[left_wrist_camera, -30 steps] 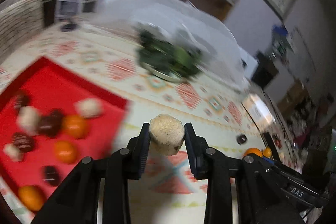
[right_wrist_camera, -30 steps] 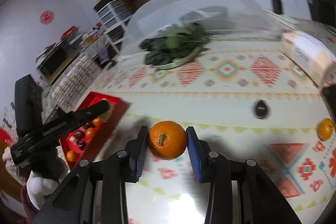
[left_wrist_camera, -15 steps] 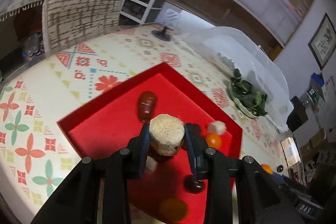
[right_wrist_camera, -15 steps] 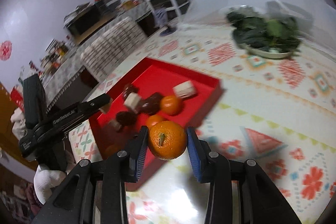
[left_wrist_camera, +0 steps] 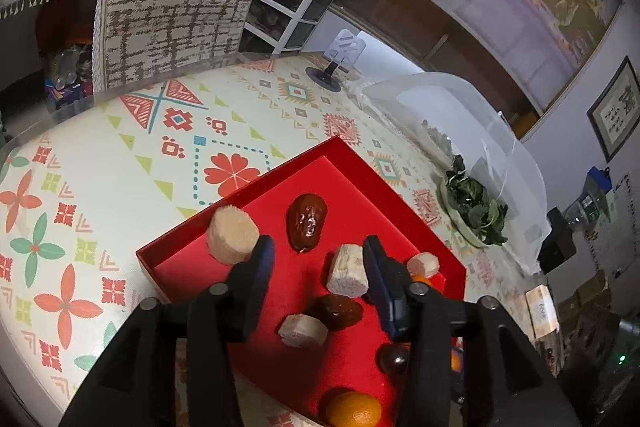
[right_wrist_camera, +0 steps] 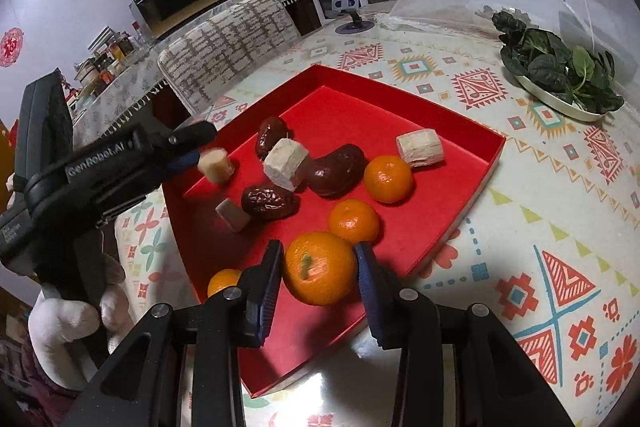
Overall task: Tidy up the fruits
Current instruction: 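Release the yam chunk and mandarin into the red tray, then grasp a dark plum with the left tool while the right grasps a mandarin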
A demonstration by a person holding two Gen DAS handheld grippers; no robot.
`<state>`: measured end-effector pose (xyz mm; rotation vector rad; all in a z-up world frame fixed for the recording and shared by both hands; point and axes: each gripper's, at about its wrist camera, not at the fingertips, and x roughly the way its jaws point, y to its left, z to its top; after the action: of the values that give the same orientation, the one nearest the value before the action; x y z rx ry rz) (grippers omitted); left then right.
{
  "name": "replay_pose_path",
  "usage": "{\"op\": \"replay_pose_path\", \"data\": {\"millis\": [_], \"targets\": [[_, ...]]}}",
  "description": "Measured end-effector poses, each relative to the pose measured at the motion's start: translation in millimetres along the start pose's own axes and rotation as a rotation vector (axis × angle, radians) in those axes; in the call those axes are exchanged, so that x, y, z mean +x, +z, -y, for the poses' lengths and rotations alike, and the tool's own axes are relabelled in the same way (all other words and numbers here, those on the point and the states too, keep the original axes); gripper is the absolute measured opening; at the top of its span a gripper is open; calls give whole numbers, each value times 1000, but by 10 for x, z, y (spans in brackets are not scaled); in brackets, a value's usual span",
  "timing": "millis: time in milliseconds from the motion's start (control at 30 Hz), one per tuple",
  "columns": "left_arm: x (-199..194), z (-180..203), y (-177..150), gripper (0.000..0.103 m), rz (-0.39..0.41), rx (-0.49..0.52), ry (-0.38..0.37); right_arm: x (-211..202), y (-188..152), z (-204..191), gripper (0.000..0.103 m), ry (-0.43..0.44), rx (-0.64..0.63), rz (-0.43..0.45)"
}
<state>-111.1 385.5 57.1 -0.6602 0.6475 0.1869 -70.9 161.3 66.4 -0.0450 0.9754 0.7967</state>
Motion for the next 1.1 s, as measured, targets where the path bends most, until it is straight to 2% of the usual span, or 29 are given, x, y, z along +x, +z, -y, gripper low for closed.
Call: {"op": "replay_pose_path", "data": {"millis": [300, 533, 767, 1100], "targets": [[-121, 149, -26, 57, 9, 7, -30, -111, -46, -127, 42, 30, -28, 17], [-169, 470, -137, 64, -11, 64, -63, -290, -146, 60, 47, 24, 31, 44], [-172, 889, -319, 73, -46, 131, -116, -598, -351, 480, 50, -5, 132, 88], [93, 1723, -861, 78, -198, 288, -190, -1240, -864, 1431, 50, -98, 334, 157]]}}
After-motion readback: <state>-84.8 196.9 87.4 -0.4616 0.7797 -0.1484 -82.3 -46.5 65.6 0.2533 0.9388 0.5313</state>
